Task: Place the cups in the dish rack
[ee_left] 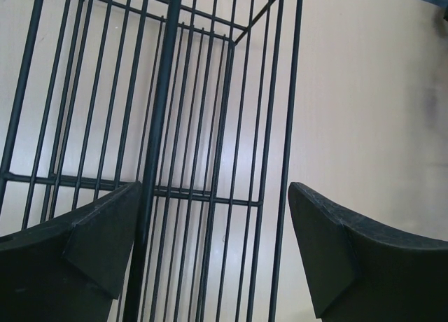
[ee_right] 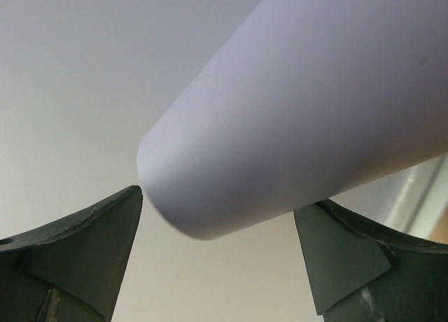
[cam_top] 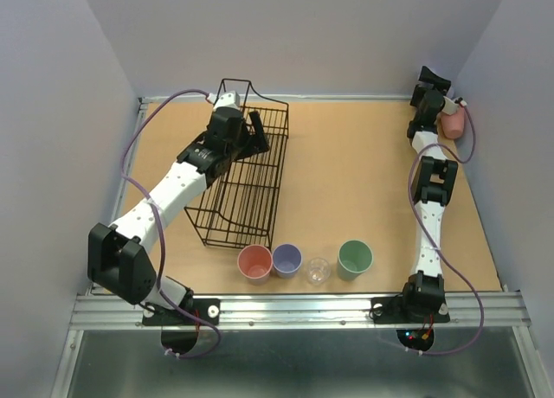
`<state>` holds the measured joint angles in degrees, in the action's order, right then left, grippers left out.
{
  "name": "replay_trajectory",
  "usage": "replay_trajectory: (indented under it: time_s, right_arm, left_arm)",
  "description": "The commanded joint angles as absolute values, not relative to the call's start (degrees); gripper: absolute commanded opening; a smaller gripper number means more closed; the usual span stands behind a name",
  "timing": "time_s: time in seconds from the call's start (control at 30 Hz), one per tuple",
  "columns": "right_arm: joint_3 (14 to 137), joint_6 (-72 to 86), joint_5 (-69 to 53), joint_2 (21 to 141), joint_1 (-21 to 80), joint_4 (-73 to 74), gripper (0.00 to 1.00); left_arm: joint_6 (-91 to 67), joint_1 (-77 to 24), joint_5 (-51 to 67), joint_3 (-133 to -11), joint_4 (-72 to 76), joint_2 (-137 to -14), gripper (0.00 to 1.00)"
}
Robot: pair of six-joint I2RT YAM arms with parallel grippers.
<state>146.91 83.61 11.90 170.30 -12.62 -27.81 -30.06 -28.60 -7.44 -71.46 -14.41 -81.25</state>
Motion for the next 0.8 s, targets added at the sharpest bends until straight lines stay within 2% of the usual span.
replay_trajectory:
  time_s: [0.0, 0.03, 0.07, 0.1, 0.13, 0.2, 0.23, 0.3, 0.33, 0.4, 0.43, 0.53, 0.57, 0.7, 0.77]
  right_arm:
    - [142.73, 99.3, 13.54, 177.62, -15.29, -22.58, 0.9]
    - [143.0, 99.93, 13.19, 178.15, -15.38, -22.59, 0.87]
    - [143.17, 100.45, 13.1, 178.33, -15.64, -22.59, 0.78]
    - [143.0, 101.07, 13.18, 178.5, -15.73, -22.59, 0.73]
    - [142.56, 101.51, 13.18, 178.16, -15.82, -22.67, 0.64]
    - [141.25, 101.95, 13.27, 177.89, -16.17, -22.76, 0.54]
    - [140.89, 102.13, 13.1, 177.72, -16.26, -22.85, 0.43]
    - [140.54, 102.3, 12.57, 177.54, -16.7, -22.85, 0.33]
    - [140.19, 102.39, 12.13, 177.45, -16.87, -22.94, 0.24]
    - [139.57, 102.39, 11.6, 177.01, -17.05, -23.03, 0.18]
    - [138.61, 102.22, 11.08, 176.75, -17.14, -23.2, 0.1]
    - [136.41, 101.08, 9.68, 174.64, -17.23, -24.17, 0.0]
    - [134.49, 100.81, 9.06, 174.03, -17.23, -24.6, 0.0]
    - [132.81, 94.86, 1.0, 169.56, -17.23, -26.45, 0.02]
    - [131.67, 91.77, -2.26, 167.09, -17.14, -26.54, 0.1]
  left_arm:
    - [-31.55, -30.67, -6.59, -73.82, -18.72, -85.42, 0.95]
    - [-31.47, -30.76, -6.68, -75.05, -19.07, -86.04, 0.95]
    - [-31.12, -31.02, -6.77, -75.75, -19.42, -86.57, 0.95]
    - [-30.85, -31.2, -6.77, -76.37, -19.68, -87.62, 0.95]
    - [-30.5, -31.38, -6.85, -77.68, -19.95, -88.15, 0.95]
    - [-30.06, -31.64, -6.86, -79.18, -20.48, -89.38, 0.95]
    - [-29.88, -31.64, -6.94, -79.54, -20.65, -89.73, 0.95]
    - [-29.53, -31.9, -7.03, -80.15, -21.0, -90.44, 0.95]
    - [-29.44, -31.82, -7.03, -80.42, -21.18, -90.44, 0.95]
    - [-29.27, -31.9, -7.12, -80.51, -21.27, -90.61, 0.95]
    - [-29.09, -31.82, -7.21, -80.59, -21.36, -90.53, 0.95]
    - [-28.57, -31.9, -7.38, -80.94, -21.36, -90.53, 0.95]
    - [-28.39, -31.9, -7.47, -80.95, -21.36, -90.61, 0.95]
    - [-27.08, -31.9, -7.91, -81.91, -21.36, -90.79, 0.95]
    - [-26.46, -31.82, -8.0, -82.26, -21.36, -90.79, 0.95]
